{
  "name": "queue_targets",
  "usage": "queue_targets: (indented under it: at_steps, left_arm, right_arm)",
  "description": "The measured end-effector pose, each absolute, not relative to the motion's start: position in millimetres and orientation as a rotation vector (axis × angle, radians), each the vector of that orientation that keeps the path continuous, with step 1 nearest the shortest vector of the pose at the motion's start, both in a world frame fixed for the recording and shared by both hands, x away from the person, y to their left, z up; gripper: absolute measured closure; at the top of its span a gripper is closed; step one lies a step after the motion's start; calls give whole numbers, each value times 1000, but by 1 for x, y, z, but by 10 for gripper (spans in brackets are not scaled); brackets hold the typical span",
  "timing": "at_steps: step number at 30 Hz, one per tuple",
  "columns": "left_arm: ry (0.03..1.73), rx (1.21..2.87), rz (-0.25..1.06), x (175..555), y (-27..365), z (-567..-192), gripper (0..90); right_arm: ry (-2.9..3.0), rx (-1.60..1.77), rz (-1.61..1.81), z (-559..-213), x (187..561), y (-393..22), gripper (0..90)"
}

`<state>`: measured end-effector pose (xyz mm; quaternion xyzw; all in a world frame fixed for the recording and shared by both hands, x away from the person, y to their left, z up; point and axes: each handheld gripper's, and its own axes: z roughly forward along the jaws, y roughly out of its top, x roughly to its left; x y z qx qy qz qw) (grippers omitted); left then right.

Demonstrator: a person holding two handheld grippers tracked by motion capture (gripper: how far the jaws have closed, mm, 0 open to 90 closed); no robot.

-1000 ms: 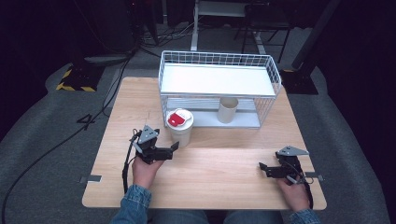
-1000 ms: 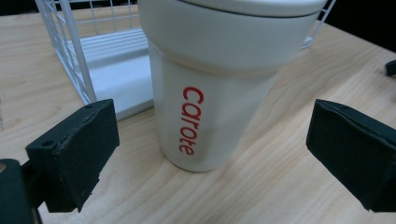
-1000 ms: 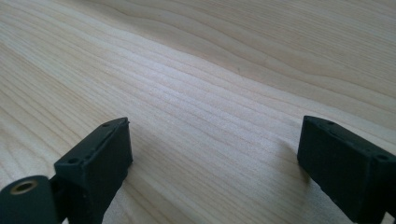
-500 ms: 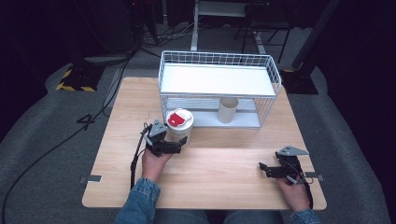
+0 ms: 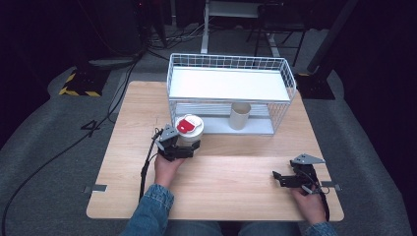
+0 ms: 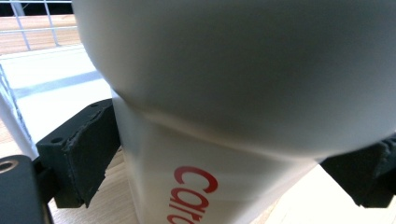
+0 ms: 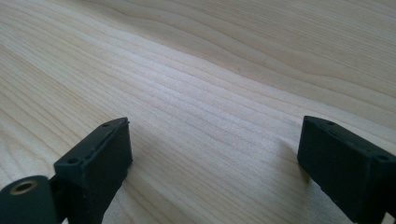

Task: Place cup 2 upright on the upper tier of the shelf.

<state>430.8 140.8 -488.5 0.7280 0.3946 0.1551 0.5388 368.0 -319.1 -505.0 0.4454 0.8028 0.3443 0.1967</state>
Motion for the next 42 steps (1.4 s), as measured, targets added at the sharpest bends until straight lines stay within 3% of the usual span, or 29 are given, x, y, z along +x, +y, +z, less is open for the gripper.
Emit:
queue_targets:
  at_steps: [42]
  left_arm:
    - [907, 1762, 459, 426, 133, -483, 107]
  right_arm:
    - [2244, 1251, 964, -505, 368, -319, 104]
